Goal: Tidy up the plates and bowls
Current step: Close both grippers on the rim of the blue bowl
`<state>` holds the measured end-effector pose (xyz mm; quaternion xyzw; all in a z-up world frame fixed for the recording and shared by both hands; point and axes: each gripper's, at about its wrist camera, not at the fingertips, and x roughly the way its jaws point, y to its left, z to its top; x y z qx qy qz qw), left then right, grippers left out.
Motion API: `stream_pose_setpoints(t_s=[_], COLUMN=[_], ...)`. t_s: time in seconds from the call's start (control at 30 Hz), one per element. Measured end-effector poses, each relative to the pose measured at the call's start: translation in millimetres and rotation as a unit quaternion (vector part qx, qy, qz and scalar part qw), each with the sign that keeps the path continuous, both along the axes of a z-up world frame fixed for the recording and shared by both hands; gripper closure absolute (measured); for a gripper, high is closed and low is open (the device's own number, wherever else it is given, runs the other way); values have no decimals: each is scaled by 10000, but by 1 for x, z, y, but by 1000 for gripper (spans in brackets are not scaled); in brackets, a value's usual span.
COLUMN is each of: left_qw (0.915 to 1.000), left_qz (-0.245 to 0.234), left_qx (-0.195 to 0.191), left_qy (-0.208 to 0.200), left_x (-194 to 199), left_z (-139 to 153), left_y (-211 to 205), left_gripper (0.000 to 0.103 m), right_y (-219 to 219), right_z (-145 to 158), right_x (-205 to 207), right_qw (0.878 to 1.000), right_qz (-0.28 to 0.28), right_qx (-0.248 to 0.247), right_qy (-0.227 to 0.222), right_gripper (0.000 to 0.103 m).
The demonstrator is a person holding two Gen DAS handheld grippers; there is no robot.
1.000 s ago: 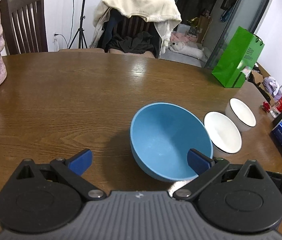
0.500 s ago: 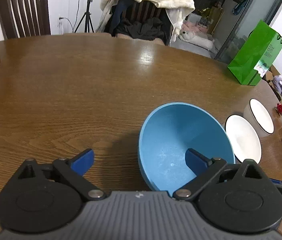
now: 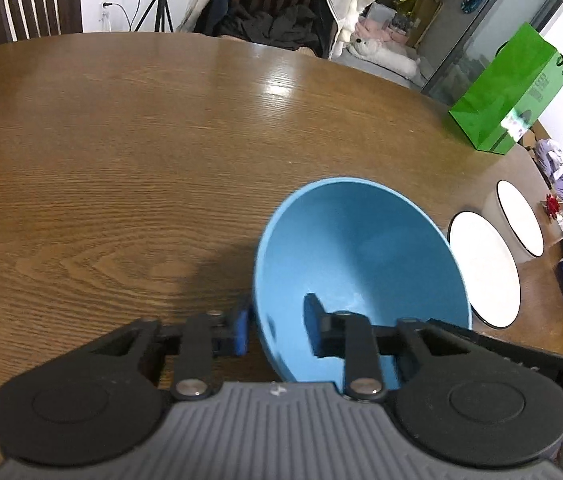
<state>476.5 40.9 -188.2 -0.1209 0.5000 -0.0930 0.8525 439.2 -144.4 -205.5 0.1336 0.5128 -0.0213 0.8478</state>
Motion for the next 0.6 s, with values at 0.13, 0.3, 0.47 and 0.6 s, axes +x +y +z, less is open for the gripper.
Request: stream_pose_setpoints(t_s=[0.13, 0.3, 0.47, 0.6], left_qw=[10000, 10000, 9999, 9998], left_qz=[23, 20, 41, 65], left_qx=[35, 91, 114, 141], left_qy=[30, -19, -70, -120], left_x=[0, -1, -4, -6], left_z=[-1, 2, 7, 11], left_y=[1, -2, -1, 0], left_gripper=[89, 90, 90, 90], right_y=[7, 8, 15, 17], right_z=[-5, -3, -1, 3], right_x=[4, 2, -4, -8], right_qw=[9999, 9997, 9994, 9993], right_qz=[29, 72, 137, 183], right_qx=[-73, -215, -321, -318], right_qy=[75, 35, 24, -32], right_gripper=[92, 92, 92, 92])
